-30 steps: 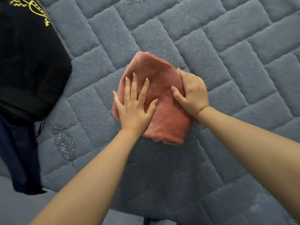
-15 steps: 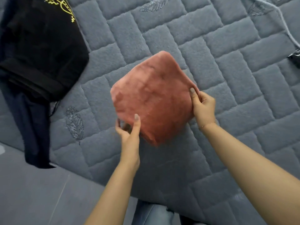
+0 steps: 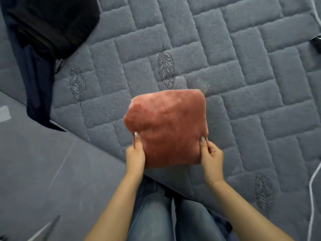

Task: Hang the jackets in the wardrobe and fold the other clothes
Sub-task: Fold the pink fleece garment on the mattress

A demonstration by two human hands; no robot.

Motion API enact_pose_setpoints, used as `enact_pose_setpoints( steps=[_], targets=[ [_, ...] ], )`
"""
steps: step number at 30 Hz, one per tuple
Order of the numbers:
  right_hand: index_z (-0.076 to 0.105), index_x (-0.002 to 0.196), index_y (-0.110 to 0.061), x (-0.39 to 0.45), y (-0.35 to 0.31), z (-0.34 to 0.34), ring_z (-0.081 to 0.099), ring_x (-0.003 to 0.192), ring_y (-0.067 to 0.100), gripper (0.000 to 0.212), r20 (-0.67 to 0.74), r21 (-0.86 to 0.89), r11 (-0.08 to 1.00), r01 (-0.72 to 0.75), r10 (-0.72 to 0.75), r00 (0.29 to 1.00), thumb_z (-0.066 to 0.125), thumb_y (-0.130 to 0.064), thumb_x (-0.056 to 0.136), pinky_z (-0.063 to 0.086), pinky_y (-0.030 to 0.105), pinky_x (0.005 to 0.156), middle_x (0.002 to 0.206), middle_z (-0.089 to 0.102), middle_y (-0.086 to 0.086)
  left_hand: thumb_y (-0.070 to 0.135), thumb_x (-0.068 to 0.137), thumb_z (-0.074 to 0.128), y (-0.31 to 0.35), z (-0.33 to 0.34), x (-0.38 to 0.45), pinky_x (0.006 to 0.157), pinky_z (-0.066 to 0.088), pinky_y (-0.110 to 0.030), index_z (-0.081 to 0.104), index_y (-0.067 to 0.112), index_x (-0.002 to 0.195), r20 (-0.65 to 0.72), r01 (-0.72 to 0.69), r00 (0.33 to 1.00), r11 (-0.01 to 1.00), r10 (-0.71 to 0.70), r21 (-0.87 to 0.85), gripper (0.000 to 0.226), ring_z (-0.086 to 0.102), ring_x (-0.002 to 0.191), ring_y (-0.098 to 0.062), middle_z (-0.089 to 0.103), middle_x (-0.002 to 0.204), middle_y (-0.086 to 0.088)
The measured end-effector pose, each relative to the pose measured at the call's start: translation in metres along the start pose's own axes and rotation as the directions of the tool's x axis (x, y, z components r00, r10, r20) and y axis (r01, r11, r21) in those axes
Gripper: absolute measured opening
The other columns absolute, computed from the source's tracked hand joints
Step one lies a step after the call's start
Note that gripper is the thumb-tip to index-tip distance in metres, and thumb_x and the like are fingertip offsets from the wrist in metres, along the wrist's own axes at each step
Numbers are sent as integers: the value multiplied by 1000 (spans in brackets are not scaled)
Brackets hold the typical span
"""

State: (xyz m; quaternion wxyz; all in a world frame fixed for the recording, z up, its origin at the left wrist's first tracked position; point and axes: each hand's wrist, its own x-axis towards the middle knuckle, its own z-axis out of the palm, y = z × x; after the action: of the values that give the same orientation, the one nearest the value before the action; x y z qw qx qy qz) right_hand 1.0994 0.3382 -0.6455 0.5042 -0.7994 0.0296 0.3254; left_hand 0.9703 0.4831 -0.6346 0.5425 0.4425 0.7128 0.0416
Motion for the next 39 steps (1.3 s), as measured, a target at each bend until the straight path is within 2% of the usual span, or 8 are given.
enact_pose_setpoints(
  steps=[3,6,9,16,26,30,33,39],
  targets=[
    [66,96,-22,-10,5,-21,61,83,6,12,63,-174,979,107,-97,993,55,-26,99,50,35,79,88,65,-16,36,103,43,-13,2,-14,101,44,-38,55,9,124,-133,-141,980,988,149,68,37,57,116,-27,60,124,-12],
    [40,145,-17,-9,-7,-20,34,141,13,45,172,-441,748,496,-472,865,49,-22,101,22,32,118,154,37,-1,20,101,48,-5,5,-28,118,22,-37,36,8,146,-363,-512,693,780,623,360,48,35,140,-28,38,149,-14],
    [35,150,-15,4,-21,6,16,149,18,51,380,-515,423,746,-667,641,40,-27,101,8,42,122,161,19,3,36,101,40,0,22,-23,119,6,-46,36,26,149,53,-629,465,287,884,723,49,21,148,-24,27,160,-7],
    [18,155,-19,79,1,48,6,151,16,58,527,-690,240,683,-480,701,31,-39,103,3,46,122,163,12,3,49,99,33,-3,50,55,117,4,-61,24,32,154,297,-562,540,75,787,824,58,9,151,-26,14,163,-9],
    [20,155,-18,90,4,62,5,151,16,60,529,-646,295,704,-492,691,38,-39,102,2,48,122,163,12,4,48,100,28,-9,47,88,120,2,-57,17,30,154,299,-721,554,268,777,639,58,-2,151,-26,6,164,-11],
    [27,153,-15,78,0,25,12,150,16,74,428,-448,524,724,-586,688,64,-37,92,10,40,123,161,14,1,60,86,60,-16,28,64,121,7,-33,0,26,156,32,-566,818,792,575,228,99,10,150,-14,8,163,2],
    [40,141,-20,69,9,-3,50,125,4,82,251,-234,931,279,-219,943,81,-45,74,44,22,102,142,44,0,57,68,75,-34,11,51,99,49,-24,37,24,145,140,-109,976,926,170,-362,92,58,121,-9,58,135,9],
    [65,121,-20,76,-1,4,71,101,18,70,462,-121,938,-326,344,818,81,-57,64,58,31,79,111,73,3,61,69,74,-32,-5,46,90,56,-30,66,22,124,503,168,863,916,42,-365,68,69,106,-15,73,114,0]
  ],
)
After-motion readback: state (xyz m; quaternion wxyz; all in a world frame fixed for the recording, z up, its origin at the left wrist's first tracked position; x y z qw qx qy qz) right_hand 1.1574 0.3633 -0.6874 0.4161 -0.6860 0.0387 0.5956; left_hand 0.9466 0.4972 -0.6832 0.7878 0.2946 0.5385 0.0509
